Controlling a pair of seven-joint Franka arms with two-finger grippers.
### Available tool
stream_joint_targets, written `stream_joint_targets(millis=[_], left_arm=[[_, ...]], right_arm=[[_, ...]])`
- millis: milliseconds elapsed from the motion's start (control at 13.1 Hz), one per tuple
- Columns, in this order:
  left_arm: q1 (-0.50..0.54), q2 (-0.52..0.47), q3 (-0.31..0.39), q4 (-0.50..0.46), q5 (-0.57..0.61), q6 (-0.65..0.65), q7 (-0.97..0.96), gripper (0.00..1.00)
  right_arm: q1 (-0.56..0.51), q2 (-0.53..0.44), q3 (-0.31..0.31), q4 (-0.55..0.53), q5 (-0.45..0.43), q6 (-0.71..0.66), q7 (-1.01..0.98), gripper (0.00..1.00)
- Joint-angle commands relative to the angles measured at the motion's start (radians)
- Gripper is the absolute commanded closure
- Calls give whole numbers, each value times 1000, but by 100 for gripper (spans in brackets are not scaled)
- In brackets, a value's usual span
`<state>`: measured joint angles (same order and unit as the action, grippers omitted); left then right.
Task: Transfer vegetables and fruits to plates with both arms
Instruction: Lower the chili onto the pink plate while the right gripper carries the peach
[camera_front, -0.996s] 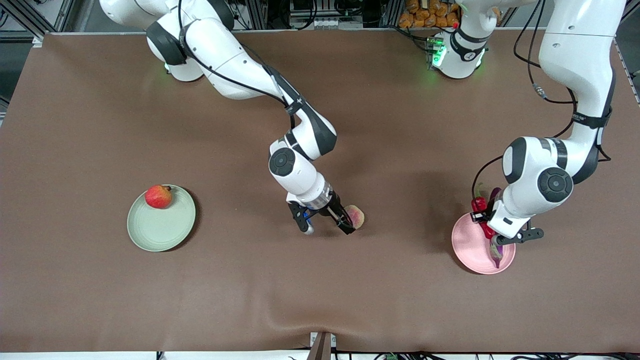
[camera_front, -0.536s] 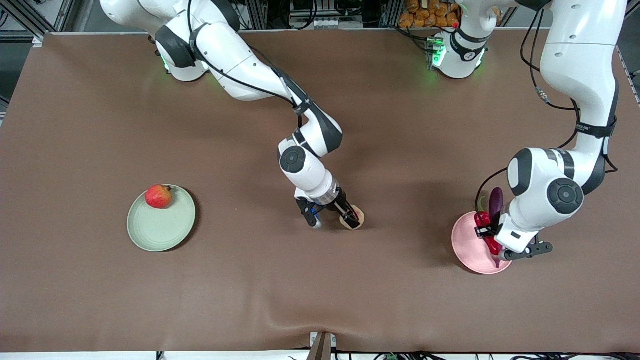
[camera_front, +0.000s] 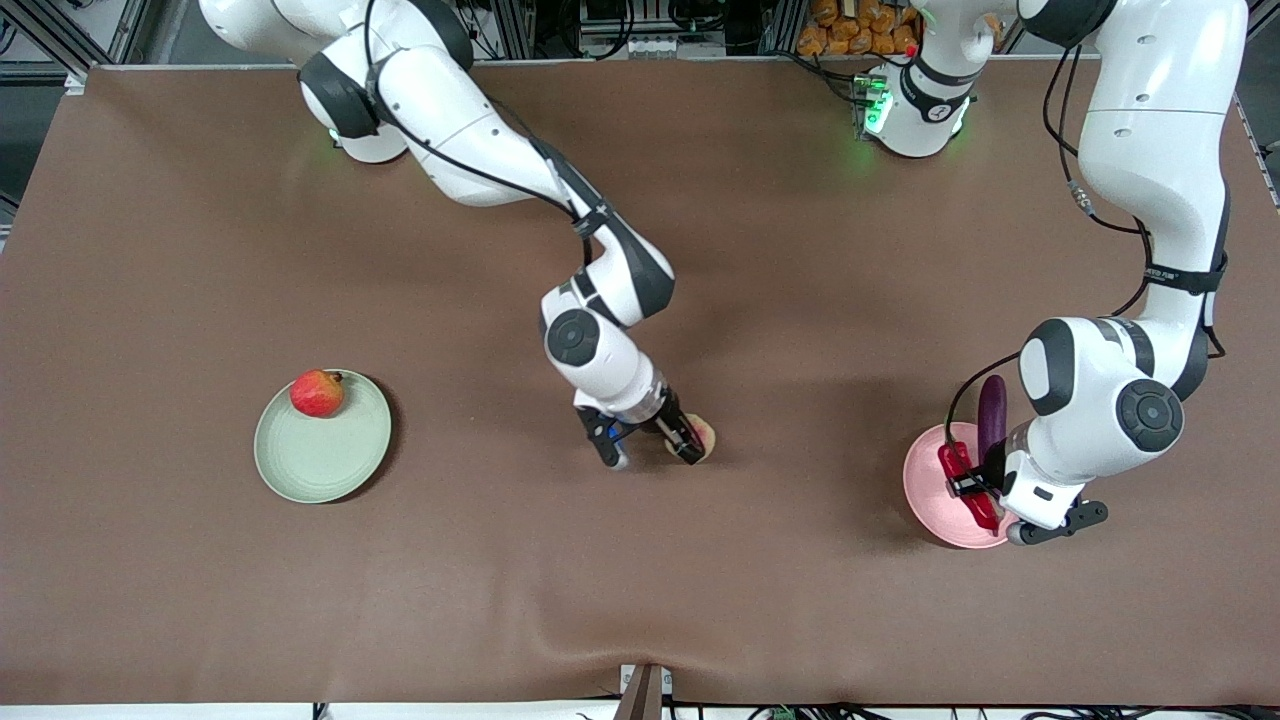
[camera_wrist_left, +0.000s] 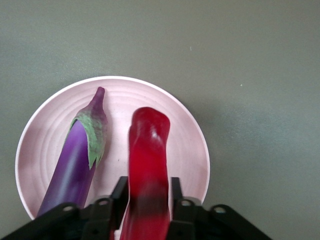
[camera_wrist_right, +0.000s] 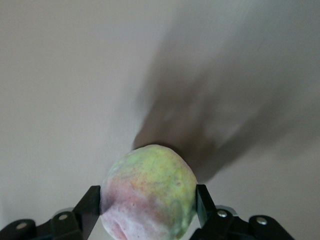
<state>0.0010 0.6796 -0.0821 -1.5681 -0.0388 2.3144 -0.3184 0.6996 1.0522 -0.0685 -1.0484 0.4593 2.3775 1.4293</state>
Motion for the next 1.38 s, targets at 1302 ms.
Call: stream_joint_targets(millis=[1302], left_arm=[[73, -491, -42, 88, -6, -652, 39, 0]], right_arm=[[-606, -276, -126, -366, -24, -621, -1331, 100]])
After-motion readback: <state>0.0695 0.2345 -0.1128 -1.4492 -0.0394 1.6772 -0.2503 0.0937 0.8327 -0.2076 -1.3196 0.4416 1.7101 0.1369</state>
